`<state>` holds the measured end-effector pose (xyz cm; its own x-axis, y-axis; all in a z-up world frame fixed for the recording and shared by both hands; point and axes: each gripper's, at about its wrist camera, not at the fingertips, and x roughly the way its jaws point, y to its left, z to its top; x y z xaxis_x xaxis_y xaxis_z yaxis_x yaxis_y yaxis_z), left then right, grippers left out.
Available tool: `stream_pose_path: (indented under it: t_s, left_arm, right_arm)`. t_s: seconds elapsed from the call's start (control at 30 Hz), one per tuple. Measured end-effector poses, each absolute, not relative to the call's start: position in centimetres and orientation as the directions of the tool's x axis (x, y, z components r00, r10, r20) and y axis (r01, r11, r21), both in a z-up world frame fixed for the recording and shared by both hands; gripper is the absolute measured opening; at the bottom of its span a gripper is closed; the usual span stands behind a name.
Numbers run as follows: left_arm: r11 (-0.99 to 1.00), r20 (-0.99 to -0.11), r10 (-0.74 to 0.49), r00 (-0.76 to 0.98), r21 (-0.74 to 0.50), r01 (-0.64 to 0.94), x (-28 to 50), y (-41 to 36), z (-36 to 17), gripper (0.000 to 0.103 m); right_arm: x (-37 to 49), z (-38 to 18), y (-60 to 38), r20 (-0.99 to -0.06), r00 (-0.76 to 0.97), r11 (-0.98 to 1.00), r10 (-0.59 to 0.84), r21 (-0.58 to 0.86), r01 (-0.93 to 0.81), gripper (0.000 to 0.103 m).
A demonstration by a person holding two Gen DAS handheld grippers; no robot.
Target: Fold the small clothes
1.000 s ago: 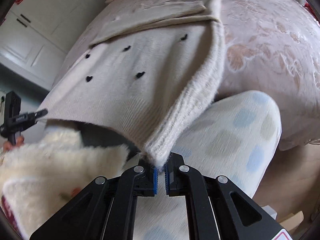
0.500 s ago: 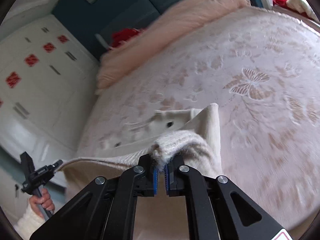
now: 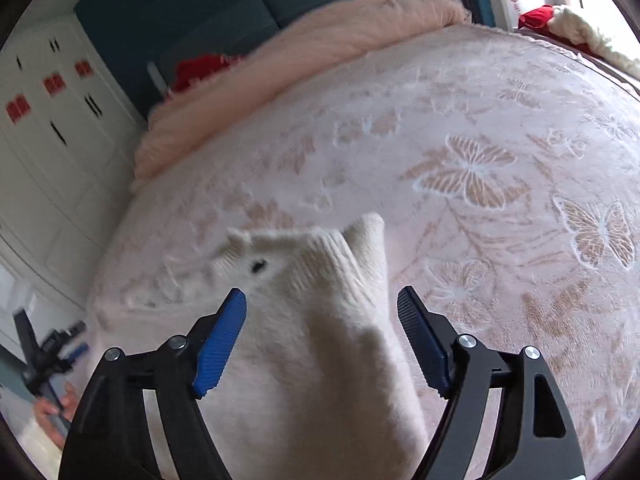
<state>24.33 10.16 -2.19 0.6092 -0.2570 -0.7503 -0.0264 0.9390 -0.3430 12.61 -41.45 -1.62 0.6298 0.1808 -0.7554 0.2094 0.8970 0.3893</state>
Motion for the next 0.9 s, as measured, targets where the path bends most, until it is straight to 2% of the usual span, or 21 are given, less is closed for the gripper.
stream_pose_path:
  t_s: [0.07,0.1,0.13,0.17,0.2,0.23,0.27,0.37,0.43,0.53,0.57,0.63,0.67,0.73,0.77,0.87,0.9]
  left_arm:
    - [0.939,-0.779,-0.271,0.565,-0.342,-0.021,26.0,9.3,-3.4,0.090]
    - [0.935,-0.790,-0.291,0.539,-0.355,-0.017,26.7,8.9,-4.1,0.085]
    - [0.931,-0.806,-0.305,0.507,-0.366,-0.021,27.5,8.5,-4.9,0.074]
    - [0.934,-0.822,-0.300,0.484,-0.356,-0.026,27.8,8.3,-5.3,0.044]
    - [0.944,-0.842,-0.278,0.461,-0.330,-0.033,28.2,8.0,-5.6,0.022]
    - [0.947,-0.844,-0.271,0.463,-0.321,-0.031,28.3,8.0,-5.3,0.014]
    - [0.943,-0.835,-0.283,0.472,-0.331,-0.020,28.3,8.2,-4.5,0.011]
    - [0.926,-0.787,-0.314,0.531,-0.376,-0.011,28.5,9.5,-0.9,0.009]
    - [0.926,-0.760,-0.300,0.576,-0.378,-0.017,29.3,10.2,1.3,0.009]
    - [0.941,-0.769,-0.248,0.589,-0.336,-0.043,31.3,10.1,1.3,0.010]
    - [0.945,-0.791,-0.234,0.566,-0.322,-0.058,32.1,9.9,0.2,0.010]
    - [0.961,-0.857,-0.183,0.481,-0.258,-0.094,33.6,8.9,-3.7,0.013]
    - [0.969,-0.881,-0.151,0.449,-0.221,-0.108,33.9,8.7,-5.5,0.014]
    - [0.968,-0.859,-0.145,0.491,-0.226,-0.110,33.0,8.7,-5.9,0.015]
    - [0.966,-0.841,-0.151,0.519,-0.238,-0.104,32.2,8.8,-5.1,0.021]
    - [0.980,-0.812,-0.115,0.573,-0.188,-0.069,29.6,8.3,-1.7,0.028]
    - [0.980,-0.793,-0.130,0.596,-0.193,-0.042,28.5,8.0,-0.5,0.036]
  right_arm:
    - [14.3,-3.4,-41.2,-0.773,0.600,0.890,0.204,0.402,0.216,0.075]
    - [14.5,-4.0,-41.0,-0.780,0.587,0.887,0.216,0.408,0.217,0.069]
    - [15.1,-4.7,-40.7,-0.798,0.557,0.887,0.231,0.408,0.217,0.039]
    - [15.4,-4.8,-40.3,-0.809,0.539,0.890,0.234,0.401,0.215,0.017]
    - [15.3,-4.1,-40.3,-0.795,0.560,0.889,0.232,0.408,0.210,0.016]
    - [14.9,-3.1,-40.3,-0.775,0.586,0.885,0.235,0.420,0.200,0.014]
    - [14.5,-1.3,-40.5,-0.741,0.628,0.879,0.239,0.440,0.184,0.012]
    - [14.1,2.8,-41.3,-0.649,0.723,0.866,0.238,0.479,0.146,0.010]
    - [15.0,3.9,-41.6,-0.630,0.745,0.871,0.218,0.470,0.143,0.010]
    - [18.0,-0.3,-41.4,-0.732,0.661,0.900,0.168,0.387,0.200,0.013]
    - [18.9,-2.7,-41.5,-0.781,0.602,0.898,0.167,0.373,0.234,0.018]
    - [19.7,-6.7,-41.7,-0.860,0.492,0.894,0.132,0.318,0.316,0.017]
    - [19.0,-6.1,-41.8,-0.833,0.538,0.882,0.130,0.345,0.320,0.017]
    - [16.9,-2.8,-41.9,-0.767,0.632,0.857,0.115,0.398,0.328,0.031]
    - [15.9,-1.2,-41.8,-0.737,0.666,0.855,0.117,0.415,0.309,0.034]
    - [12.3,2.8,-39.5,-0.665,0.732,0.887,0.144,0.415,0.202,0.035]
    - [11.6,3.1,-38.7,-0.659,0.735,0.894,0.160,0.413,0.175,0.035]
